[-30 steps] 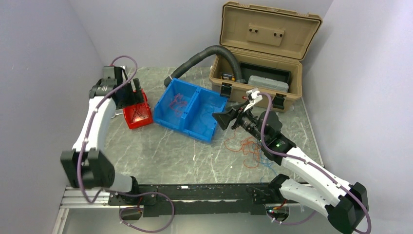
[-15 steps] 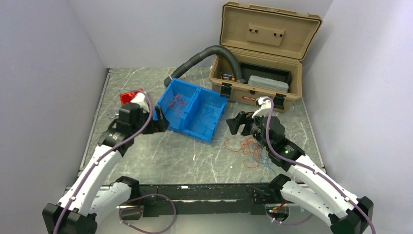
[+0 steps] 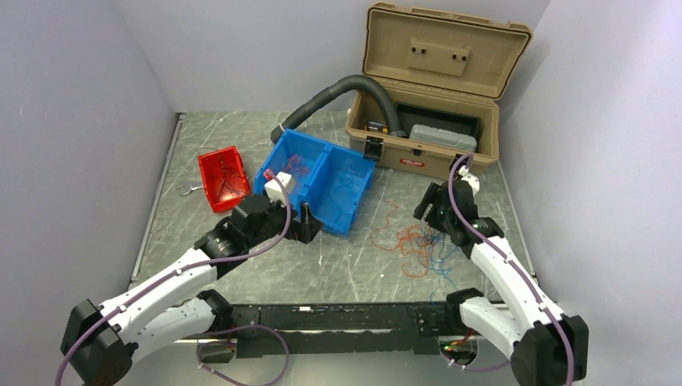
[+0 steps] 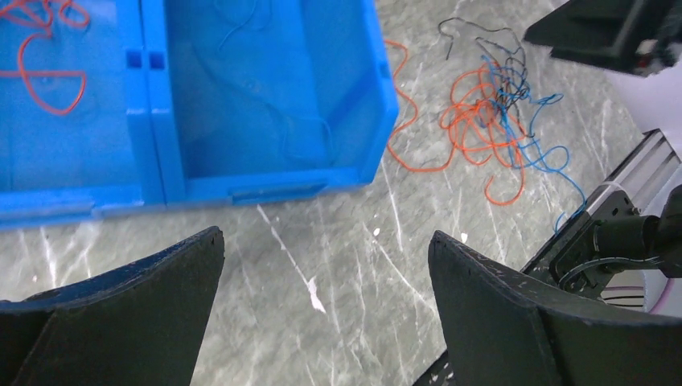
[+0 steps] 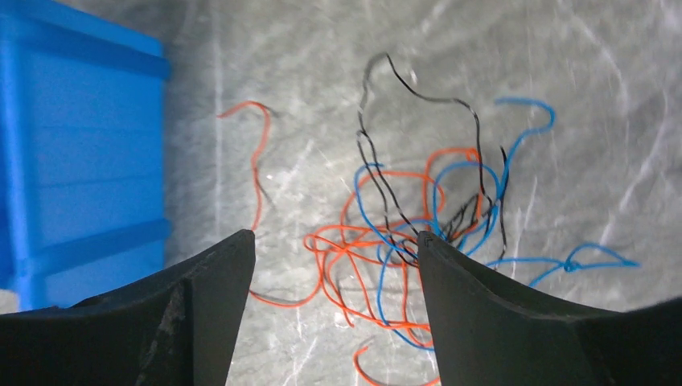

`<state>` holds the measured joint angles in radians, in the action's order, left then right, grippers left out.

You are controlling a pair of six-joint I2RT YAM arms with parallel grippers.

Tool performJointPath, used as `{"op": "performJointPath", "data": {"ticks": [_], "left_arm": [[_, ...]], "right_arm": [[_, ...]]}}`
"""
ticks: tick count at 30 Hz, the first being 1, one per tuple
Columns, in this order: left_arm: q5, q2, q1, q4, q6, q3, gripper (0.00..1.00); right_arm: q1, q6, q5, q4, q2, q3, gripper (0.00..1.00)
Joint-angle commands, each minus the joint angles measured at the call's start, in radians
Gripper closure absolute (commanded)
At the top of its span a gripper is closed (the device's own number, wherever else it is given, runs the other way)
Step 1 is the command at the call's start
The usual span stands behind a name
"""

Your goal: Untangle the cables

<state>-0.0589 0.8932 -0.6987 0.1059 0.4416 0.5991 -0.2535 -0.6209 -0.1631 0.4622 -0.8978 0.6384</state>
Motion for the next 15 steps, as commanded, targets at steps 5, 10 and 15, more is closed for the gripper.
{"op": "performJointPath", "data": {"ticks": [5, 10, 15], "left_arm": [[-0.093, 0.015, -0.021, -0.268, -0.113, -0.040, 0.01], [-0.146, 0.039, -0.020, -0.301, -0.120, -0.031, 0.01], [-0.175, 0.070, -0.022, -0.320, -0.127, -0.027, 0.01]], "right_arm": [[0.018, -0.111, -0.024, 0.052, -0.059, -0.018, 0.41], [0.018, -0.149, -0.055, 0.017, -0.147, -0.046, 0.42], [0.015, -0.137, -0.129, -0.036, -0.233, -0.060, 0.48]]}}
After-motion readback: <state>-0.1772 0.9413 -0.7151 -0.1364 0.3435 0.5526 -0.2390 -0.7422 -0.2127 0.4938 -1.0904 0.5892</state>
